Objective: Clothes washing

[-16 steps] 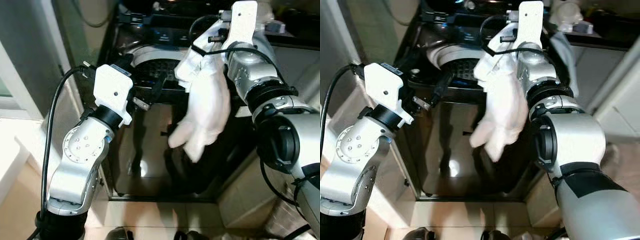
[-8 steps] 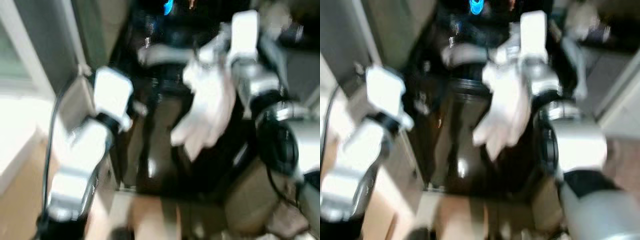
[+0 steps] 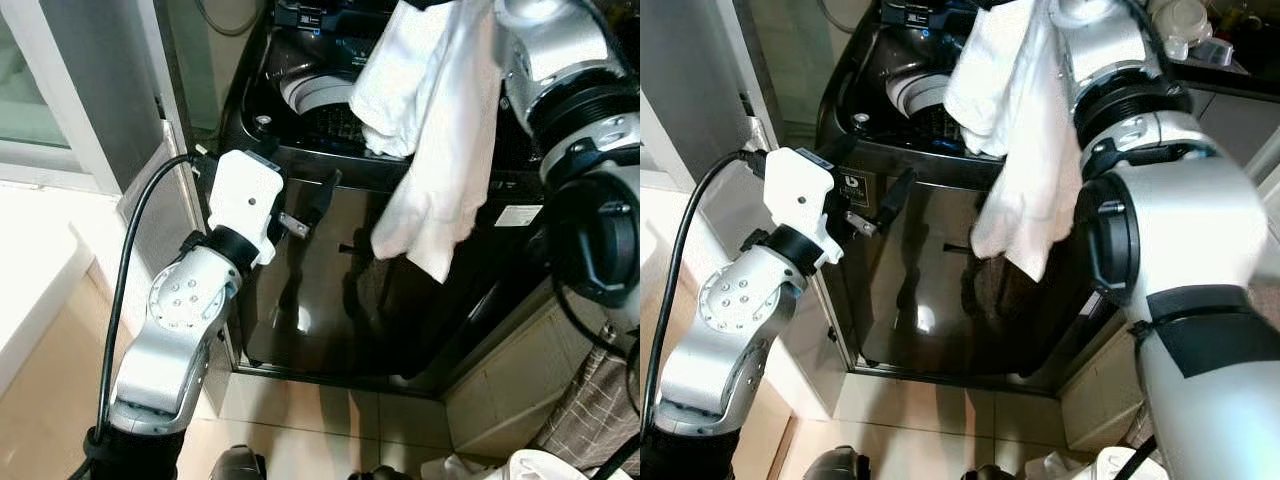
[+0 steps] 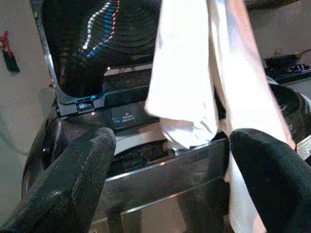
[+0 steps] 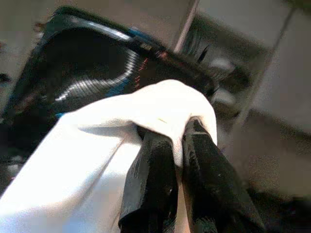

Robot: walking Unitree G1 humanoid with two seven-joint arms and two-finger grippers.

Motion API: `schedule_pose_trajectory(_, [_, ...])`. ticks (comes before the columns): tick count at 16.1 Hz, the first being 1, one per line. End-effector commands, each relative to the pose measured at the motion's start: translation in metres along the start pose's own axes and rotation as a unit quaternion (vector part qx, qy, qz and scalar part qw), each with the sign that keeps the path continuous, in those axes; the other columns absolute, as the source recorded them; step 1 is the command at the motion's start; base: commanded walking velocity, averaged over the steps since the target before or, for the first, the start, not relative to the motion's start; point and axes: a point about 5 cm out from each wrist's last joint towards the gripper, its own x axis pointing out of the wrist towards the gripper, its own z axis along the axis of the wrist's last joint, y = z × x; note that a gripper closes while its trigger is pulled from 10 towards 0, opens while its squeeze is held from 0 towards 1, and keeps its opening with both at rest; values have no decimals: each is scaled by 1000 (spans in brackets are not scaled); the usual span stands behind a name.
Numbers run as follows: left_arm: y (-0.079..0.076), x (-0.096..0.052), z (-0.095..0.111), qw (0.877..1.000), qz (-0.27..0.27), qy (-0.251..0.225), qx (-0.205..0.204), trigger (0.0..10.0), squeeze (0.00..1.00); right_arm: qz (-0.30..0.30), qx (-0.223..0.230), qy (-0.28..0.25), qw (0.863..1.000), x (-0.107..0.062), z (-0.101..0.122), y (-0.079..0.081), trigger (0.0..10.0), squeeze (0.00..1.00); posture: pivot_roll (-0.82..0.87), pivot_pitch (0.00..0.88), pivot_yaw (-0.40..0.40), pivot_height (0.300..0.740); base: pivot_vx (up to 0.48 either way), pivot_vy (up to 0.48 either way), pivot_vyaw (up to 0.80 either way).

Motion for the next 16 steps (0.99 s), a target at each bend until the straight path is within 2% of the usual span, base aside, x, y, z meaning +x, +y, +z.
schedule_pose_trajectory(1, [-3,-4,1,1000,4,4,5,10000,0,-52,-58,-64,995,6,24,-21,10000,0,155,0,-110,740,0,0,0])
schedule_pose_trajectory(2, [-3,-6,0,1000,9,9,7,10000,0,-65,-121,-91,986,5,28,-20,10000,0,155,0,-110,740,0,0,0])
schedule_pose_trajectory(3, [-1,-9,-2,1000,19,18,15,10000,0,-30,-180,-86,979,2,18,-6,10000,0,185,28,-117,740,0,0,0])
schedule_pose_trajectory(4, [2,-15,-4,999,36,33,23,10000,0,36,-200,-36,979,-6,-9,16,10000,0,203,35,-127,740,0,0,0])
schedule_pose_trajectory(5, [5,-19,-5,998,50,40,30,10000,0,64,-108,29,992,-15,-34,27,10000,0,216,40,-130,740,0,0,0])
schedule_pose_trajectory(6, [7,-20,-5,997,56,43,34,10000,0,59,-6,74,995,-19,-46,31,10000,0,216,40,-129,740,0,0,0])
schedule_pose_trajectory(7, [7,-21,-3,998,55,36,22,10000,0,39,34,73,996,-19,-46,29,10000,0,204,38,-125,740,0,0,0])
schedule_pose_trajectory(8, [8,-19,-1,998,57,25,17,10000,0,11,76,53,996,-14,-34,20,10000,0,191,28,-122,740,0,0,0])
schedule_pose_trajectory(9, [9,-18,1,998,55,14,16,10000,0,1,105,43,994,-10,-28,14,10000,0,177,20,-110,740,394,0,0])
schedule_pose_trajectory(11, [1,-10,12,999,24,-18,19,10000,0,-40,135,-12,990,-2,-5,-10,10000,0,153,15,-97,740,480,0,0])
schedule_pose_trajectory(12, [1,-10,12,999,24,-18,19,10000,0,-40,135,-12,990,-2,-5,-10,10000,0,153,15,-97,740,480,0,0])
schedule_pose_trajectory(13, [-4,-5,14,999,-1,-32,11,10000,0,-73,156,-42,984,4,9,-34,10000,0,106,0,-74,740,480,0,0])
schedule_pose_trajectory(15, [-9,4,12,999,-28,-41,0,10000,0,-95,161,-61,980,6,16,-52,10000,0,71,0,-56,740,480,0,0])
schedule_pose_trajectory(16, [-10,6,11,999,-32,-42,-1,10000,0,-90,155,-60,982,6,15,-50,10000,0,70,0,-56,740,480,0,0])
